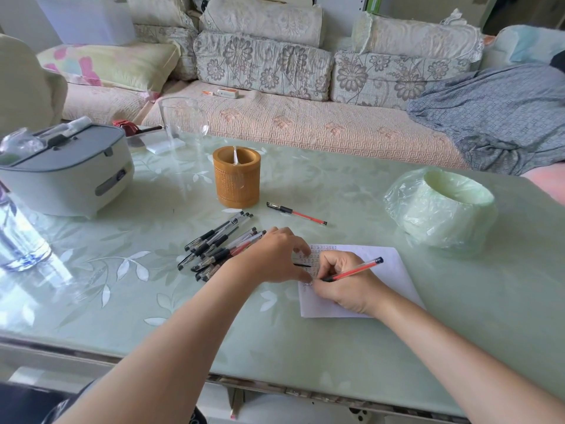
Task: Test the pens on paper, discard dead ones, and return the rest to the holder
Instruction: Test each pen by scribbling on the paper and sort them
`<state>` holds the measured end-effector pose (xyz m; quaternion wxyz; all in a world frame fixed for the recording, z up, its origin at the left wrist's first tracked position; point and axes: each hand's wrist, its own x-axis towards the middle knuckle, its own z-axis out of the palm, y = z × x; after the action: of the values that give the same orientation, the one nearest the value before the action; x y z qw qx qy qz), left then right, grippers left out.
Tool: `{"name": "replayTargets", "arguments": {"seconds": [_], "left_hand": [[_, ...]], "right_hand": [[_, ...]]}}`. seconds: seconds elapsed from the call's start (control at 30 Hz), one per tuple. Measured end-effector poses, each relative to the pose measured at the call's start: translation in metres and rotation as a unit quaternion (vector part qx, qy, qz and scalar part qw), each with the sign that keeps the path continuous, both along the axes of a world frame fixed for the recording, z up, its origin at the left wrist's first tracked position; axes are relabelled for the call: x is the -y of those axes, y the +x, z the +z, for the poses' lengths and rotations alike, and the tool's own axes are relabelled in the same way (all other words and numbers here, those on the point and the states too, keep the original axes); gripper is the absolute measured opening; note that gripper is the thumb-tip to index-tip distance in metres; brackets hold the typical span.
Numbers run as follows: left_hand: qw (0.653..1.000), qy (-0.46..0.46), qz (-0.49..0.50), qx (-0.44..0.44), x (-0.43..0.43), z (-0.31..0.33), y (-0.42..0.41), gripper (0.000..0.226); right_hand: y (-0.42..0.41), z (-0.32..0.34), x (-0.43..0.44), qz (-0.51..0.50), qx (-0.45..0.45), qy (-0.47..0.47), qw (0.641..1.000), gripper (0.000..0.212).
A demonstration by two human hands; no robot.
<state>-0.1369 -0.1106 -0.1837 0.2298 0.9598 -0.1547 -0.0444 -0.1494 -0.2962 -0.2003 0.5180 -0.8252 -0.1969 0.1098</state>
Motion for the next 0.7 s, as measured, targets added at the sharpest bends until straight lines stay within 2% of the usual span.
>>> {"name": "replayTargets", "arguments": {"seconds": [0.13, 0.3, 0.7], "left_hand": [[1.0, -0.002, 0.0, 0.0, 0.001, 0.0, 0.0, 0.057], [1.0, -0.01, 0.004, -0.001, 0.002, 0.0, 0.001, 0.057], [1.0, -0.004, 0.006, 0.001, 0.002, -0.001, 0.002, 0.058]], "right_hand": [[0.001, -0.001, 0.002, 0.004, -0.029, 0.013, 0.999, 0.03], [0.004, -0.008, 0.001, 0.012, 0.013, -0.01, 1.0, 0.03], [0.004, -0.01, 0.001, 0.013, 0.026, -0.03, 0.999, 0.014]]}}
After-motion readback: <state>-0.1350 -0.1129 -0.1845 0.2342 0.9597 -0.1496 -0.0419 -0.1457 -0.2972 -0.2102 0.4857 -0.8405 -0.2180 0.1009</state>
